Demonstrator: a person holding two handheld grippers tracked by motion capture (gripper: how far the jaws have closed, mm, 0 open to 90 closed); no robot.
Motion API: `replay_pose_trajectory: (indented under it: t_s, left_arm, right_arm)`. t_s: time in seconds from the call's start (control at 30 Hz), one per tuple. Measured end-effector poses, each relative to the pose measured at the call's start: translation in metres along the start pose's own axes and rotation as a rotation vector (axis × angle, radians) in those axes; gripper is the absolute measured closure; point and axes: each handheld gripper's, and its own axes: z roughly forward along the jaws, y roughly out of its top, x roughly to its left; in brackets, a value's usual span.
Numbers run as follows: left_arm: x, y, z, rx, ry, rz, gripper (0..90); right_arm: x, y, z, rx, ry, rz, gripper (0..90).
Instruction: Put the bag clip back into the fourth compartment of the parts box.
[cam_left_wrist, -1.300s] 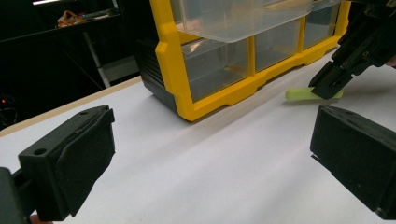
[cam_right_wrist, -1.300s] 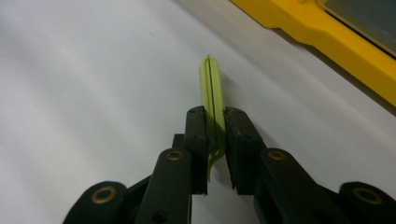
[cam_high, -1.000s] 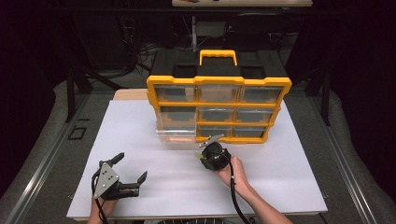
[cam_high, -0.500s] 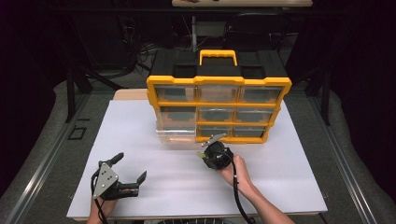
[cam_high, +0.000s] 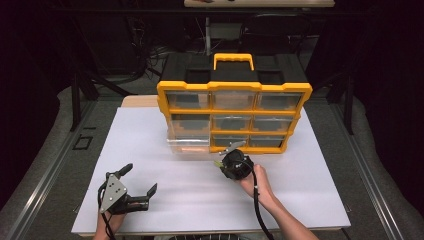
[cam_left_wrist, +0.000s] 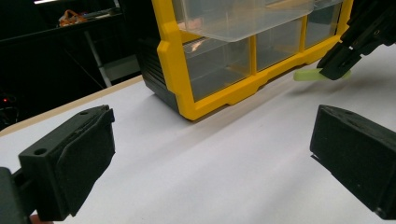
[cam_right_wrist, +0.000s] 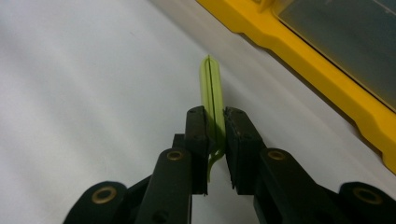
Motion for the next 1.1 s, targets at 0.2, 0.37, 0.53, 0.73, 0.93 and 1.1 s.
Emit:
replay_pose_trajectory:
  t_s: [0.2,0.37,0.53,0.73,0.93,1.1]
  left_arm:
    - [0.0,0.0,0.0,0.0,0.001,-0.001,0.2]
    - [0.0,0.0,0.0,-0.001,0.002,0.0,0.2]
    - [0.0,0.0,0.0,0.0,0.001,0.001,0.2]
    - [0.0,0.0,0.0,-0.001,0.001,0.001,0.2]
    - [0.0,0.0,0.0,0.0,0.002,0.001,0.2]
    - [0.0,0.0,0.0,0.001,0.002,0.002,0.2]
  right_arm:
    - [-0.003,0.0,-0.004,-0.001,0.002,-0.004,80.1]
    - [-0.005,0.001,-0.007,-0.004,0.002,-0.001,80.1]
    - [-0.007,0.001,-0.01,-0.004,0.001,-0.006,80.1]
    - [-0.009,0.002,-0.013,-0.009,0.003,-0.005,80.1]
    - [-0.012,0.002,-0.017,-0.013,0.004,-0.001,80.1]
    - [-0.014,0.003,-0.021,-0.017,0.003,-0.003,80.1]
